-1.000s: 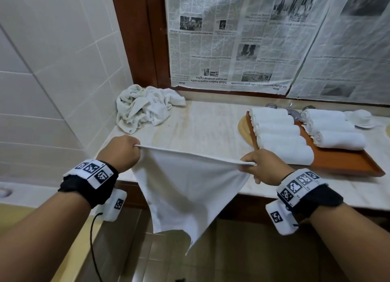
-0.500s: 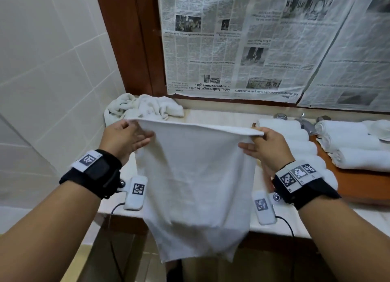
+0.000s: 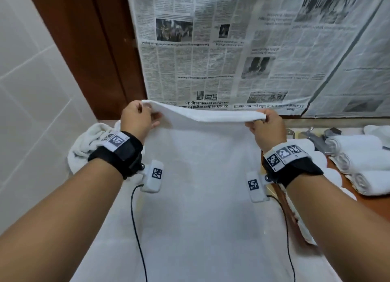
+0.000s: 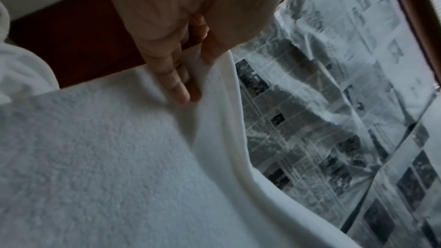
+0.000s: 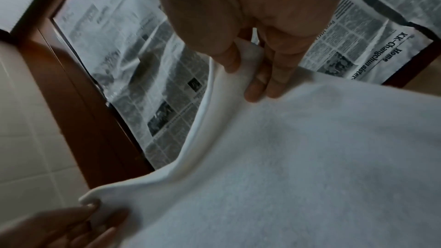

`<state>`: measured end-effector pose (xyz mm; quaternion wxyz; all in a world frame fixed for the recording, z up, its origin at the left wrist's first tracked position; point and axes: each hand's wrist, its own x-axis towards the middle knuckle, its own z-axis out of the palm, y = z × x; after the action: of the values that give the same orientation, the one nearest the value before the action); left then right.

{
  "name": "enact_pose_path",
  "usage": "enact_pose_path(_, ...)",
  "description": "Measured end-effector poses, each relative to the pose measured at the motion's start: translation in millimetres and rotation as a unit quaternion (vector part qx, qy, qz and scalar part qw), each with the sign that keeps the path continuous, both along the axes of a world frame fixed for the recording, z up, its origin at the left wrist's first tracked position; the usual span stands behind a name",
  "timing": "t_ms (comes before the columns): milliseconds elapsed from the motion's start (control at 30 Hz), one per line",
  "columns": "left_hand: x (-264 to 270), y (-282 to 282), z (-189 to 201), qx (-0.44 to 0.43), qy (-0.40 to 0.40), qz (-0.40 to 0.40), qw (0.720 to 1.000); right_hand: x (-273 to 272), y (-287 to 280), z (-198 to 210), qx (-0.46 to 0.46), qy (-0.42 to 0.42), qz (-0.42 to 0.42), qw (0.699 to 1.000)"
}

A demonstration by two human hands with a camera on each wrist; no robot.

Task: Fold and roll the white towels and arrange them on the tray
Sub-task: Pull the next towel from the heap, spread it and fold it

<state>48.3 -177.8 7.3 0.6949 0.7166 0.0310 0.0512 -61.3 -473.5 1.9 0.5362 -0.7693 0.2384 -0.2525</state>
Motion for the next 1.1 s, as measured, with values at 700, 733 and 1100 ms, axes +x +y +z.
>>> enact_pose_path(700,-35,-38,-185,0.595,0.114,-0.343,0.717,26,14,-186,-0.295,0.439,0.320,0.786)
enact_pose_path(733,-34,-39,-185,0.596,0.109,-0.348,0.715,30,11,-186,-0.294,0.441,0.313,0.788)
enact_pose_path(1100,5,-59,-171,0.644,0.055,-0.340,0.683,61,19,-166,-0.298,0.471,0.273,0.784)
